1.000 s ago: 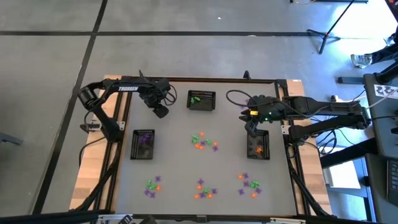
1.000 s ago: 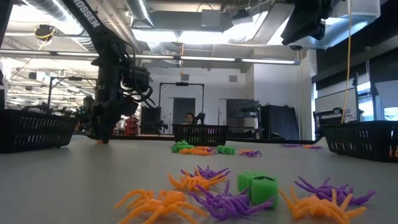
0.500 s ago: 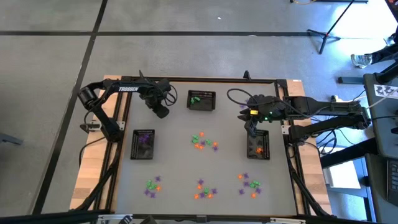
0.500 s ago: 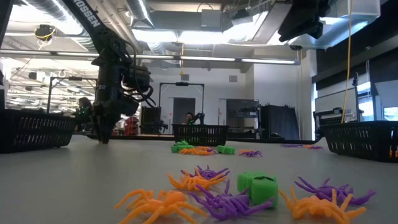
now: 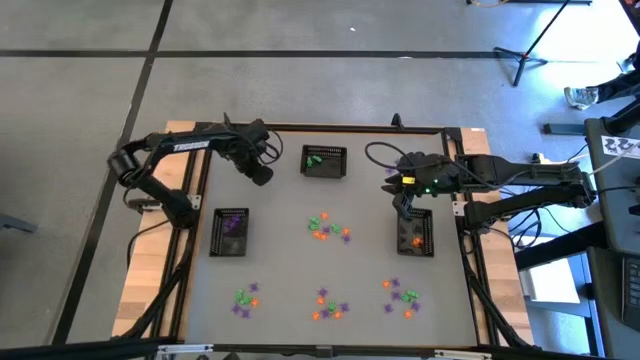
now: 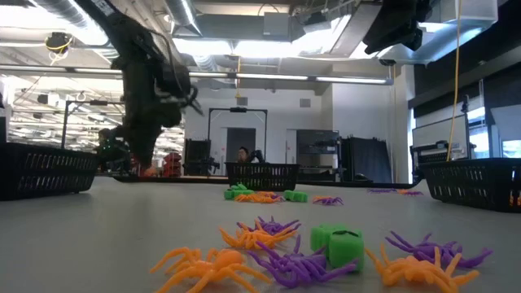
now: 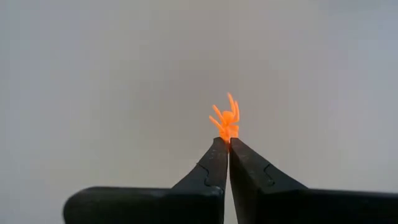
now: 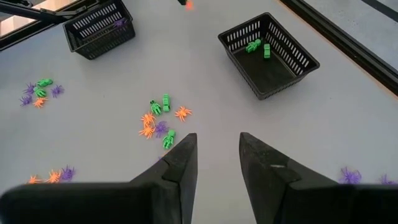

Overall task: Sort Halloween decoration
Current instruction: Put the orange spider toy into the right bin

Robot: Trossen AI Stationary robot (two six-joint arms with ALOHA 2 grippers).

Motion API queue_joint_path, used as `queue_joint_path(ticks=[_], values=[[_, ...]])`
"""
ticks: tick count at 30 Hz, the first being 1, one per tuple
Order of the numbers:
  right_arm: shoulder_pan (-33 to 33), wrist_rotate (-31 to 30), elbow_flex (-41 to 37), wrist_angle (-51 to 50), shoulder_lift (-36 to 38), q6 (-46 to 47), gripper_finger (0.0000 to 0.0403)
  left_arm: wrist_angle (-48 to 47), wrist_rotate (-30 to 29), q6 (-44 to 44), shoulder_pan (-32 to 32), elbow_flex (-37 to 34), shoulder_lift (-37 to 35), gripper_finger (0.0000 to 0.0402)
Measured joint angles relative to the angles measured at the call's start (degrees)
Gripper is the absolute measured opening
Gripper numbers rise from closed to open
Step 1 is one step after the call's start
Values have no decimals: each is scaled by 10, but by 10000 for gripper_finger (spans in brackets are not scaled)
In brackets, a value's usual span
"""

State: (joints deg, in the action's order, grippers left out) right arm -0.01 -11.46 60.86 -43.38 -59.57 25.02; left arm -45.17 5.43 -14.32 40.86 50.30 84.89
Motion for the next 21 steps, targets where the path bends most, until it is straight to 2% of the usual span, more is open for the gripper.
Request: queue_joint_path(ticks=[6,12,16,21], values=[[0,-26,0,27,0,0,118,19,59,-40,-10,0,-100,1],[-2,-36,0,151,-14,-28,118,121,109,-124,-46,0,-190,0],[-32,67,0,249,-50,-32,118,269,119,-179,-90,1,-219,0],[-80,181,0,364,-103,3,118,469,93,-186,-158,1,-223,0]])
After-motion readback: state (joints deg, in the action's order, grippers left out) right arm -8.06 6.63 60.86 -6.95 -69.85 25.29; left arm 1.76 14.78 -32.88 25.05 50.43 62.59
